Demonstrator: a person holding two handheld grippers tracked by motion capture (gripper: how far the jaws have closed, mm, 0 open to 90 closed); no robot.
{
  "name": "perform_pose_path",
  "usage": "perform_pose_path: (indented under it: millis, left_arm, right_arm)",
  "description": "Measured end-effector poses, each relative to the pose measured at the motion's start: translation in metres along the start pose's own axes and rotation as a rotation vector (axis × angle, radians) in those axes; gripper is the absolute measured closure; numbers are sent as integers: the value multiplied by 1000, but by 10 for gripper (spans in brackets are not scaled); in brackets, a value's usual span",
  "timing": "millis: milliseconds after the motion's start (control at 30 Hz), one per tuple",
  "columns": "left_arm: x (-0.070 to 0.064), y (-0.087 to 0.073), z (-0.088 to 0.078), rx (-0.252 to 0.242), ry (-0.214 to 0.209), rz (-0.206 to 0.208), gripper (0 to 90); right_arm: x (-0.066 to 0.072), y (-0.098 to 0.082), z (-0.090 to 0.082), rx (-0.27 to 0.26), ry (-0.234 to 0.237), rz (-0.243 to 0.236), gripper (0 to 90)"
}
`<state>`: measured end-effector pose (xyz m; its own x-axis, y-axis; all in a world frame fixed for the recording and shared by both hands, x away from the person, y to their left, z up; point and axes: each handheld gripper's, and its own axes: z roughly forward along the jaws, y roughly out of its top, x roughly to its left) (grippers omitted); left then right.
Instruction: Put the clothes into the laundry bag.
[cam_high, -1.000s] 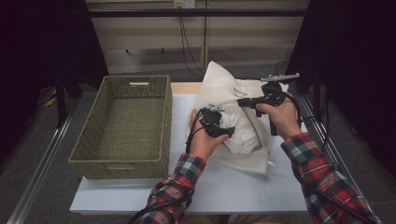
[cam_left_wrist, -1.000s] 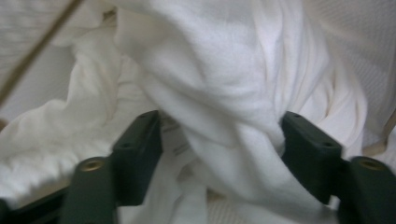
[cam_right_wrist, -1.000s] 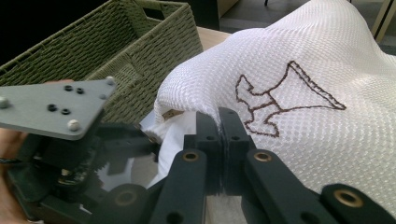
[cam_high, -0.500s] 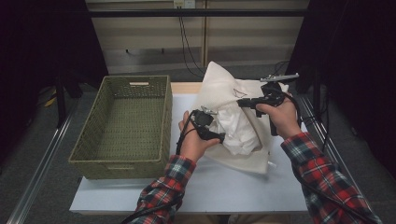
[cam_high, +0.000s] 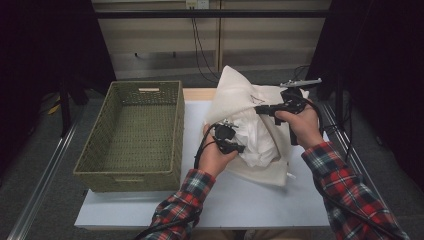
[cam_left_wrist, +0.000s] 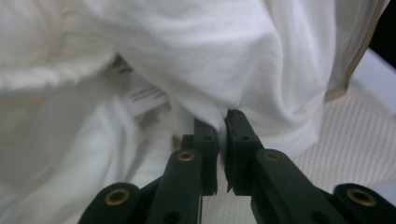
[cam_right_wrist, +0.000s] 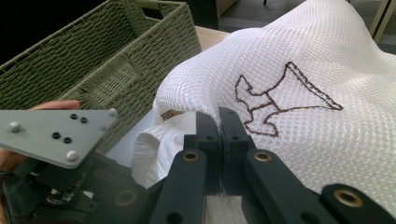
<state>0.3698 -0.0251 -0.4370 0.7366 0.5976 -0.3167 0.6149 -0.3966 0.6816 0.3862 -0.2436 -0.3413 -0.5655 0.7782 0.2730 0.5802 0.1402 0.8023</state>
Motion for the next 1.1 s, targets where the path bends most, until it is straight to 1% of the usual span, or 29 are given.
perform_pose_path:
  millis: [33, 67, 100, 133, 167, 200, 233, 267, 300, 367, 433, 467, 533, 567, 667, 733, 767, 800, 867, 900, 967, 1000, 1033, 1067, 1100]
  left_arm:
    - [-2, 1, 2, -8, -3, 8, 866]
    - [-3, 1, 4, -41, -9, 12, 869]
    - [-5, 2, 5, -54, -1, 19, 873]
    - [-6, 3, 9, -63, -15, 18, 876]
    - [-6, 3, 11, -79, -17, 25, 876]
    - [-7, 4, 13, -80, -13, 33, 878]
    - [-8, 4, 15, -89, -14, 25, 878]
    - [-8, 5, 16, -96, -14, 27, 879]
    - [-9, 6, 18, -97, -4, 34, 879]
    - [-10, 8, 22, -117, 1, 29, 881]
    - [-10, 10, 26, -138, 28, 26, 882]
    - [-10, 12, 29, -148, 28, 22, 883]
    - [-11, 14, 34, -173, 44, 24, 885]
    - [-11, 15, 36, -182, 45, 19, 885]
    - [-11, 18, 41, -202, 63, 30, 886]
    - [-11, 21, 42, -234, 72, 39, 886]
    - [-10, 22, 42, -260, 79, 47, 886]
    - [-9, 23, 42, -265, 87, 56, 886]
    - [-9, 25, 43, -260, 71, 40, 884]
    - [-9, 25, 43, -240, 64, 39, 877]
    - [-8, 23, 42, -206, 53, 21, 848]
    - [-7, 23, 40, -201, 33, -2, 820]
    - [-7, 21, 37, -190, 23, -20, 751]
    - [-7, 20, 34, -174, 32, -10, 705]
    - [-8, 20, 32, -160, 36, -16, 670]
  right_arm:
    - [0, 0, 0, 2, -3, -1, 891]
    - [0, 0, 0, 0, -4, -2, 891]
    - [0, 0, 0, -1, -3, -2, 891]
    - [0, 0, 0, 0, -5, -3, 891]
    - [-1, 0, -1, -2, -4, 4, 891]
    - [-1, 0, -1, -1, -5, 4, 891]
    - [-2, -1, 0, -1, -6, 2, 891]
    - [-2, -1, 0, -1, -5, 1, 891]
    - [-2, -1, 0, -2, -7, 0, 891]
    - [-2, -2, 0, -2, -7, 1, 891]
    - [-2, -1, 0, -2, -5, 3, 891]
    - [-2, -1, 0, -3, -5, 3, 891]
    - [-1, -2, 1, 0, -1, 1, 891]
    - [-1, -2, 1, -1, 1, 1, 891]
    - [-2, -3, 1, -4, 3, 11, 891]
    - [-3, -3, 0, -8, 6, 12, 891]
    - [-3, -3, -1, -7, 6, 13, 891]
    - [-3, -4, -1, -8, 7, 14, 891]
    - [-4, -4, -3, -9, 2, 12, 891]
    - [-5, -4, -3, -8, 7, 16, 891]
    - [-6, -5, -5, -8, 0, 12, 891]
    - [-6, -5, -5, -6, 3, 15, 891]
    - [-6, -5, -6, -5, 1, 17, 891]
    - [-6, -5, -6, -4, 1, 15, 891]
    - [-7, -5, -6, -4, 1, 15, 891]
